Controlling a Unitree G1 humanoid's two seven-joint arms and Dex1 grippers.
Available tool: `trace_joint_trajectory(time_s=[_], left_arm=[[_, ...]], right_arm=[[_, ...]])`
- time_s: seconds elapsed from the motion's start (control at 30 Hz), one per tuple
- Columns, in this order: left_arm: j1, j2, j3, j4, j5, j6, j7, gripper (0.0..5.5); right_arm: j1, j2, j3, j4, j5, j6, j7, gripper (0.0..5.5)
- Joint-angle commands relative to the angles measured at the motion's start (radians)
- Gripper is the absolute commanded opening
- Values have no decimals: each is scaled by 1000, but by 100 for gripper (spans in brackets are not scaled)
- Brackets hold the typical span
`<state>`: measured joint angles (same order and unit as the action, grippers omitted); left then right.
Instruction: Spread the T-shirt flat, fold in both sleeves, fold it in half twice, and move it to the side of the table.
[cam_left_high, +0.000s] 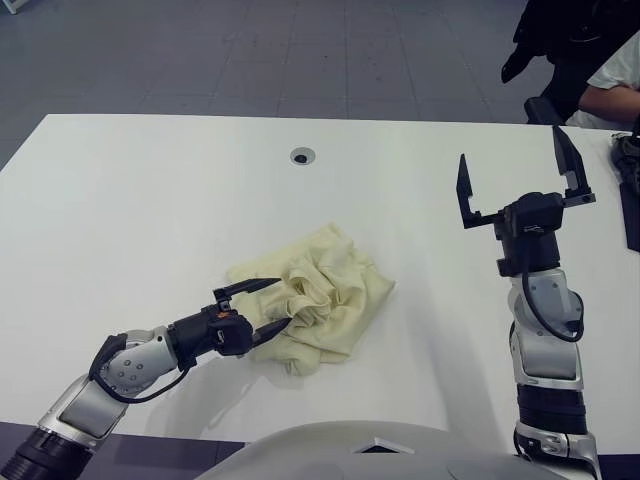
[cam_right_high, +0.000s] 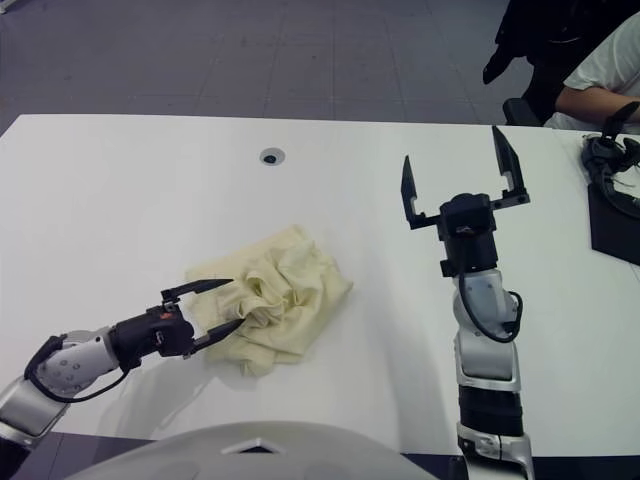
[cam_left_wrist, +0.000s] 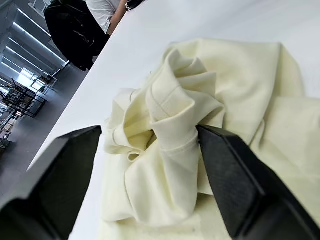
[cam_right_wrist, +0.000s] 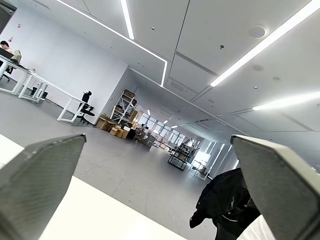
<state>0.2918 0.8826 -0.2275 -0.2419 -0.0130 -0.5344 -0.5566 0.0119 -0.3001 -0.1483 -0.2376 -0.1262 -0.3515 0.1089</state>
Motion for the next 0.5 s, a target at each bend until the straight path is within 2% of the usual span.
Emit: trace_joint_trajectory(time_s=[0.03, 0.5], left_arm=[[6, -22, 10, 9, 21, -1, -30, 264], [5, -66, 16, 28, 58, -20, -67, 48]], right_arm=[[8, -1, -5, 8, -7, -4, -9, 540], [4, 4, 11, 14, -19, -9, -21, 540]])
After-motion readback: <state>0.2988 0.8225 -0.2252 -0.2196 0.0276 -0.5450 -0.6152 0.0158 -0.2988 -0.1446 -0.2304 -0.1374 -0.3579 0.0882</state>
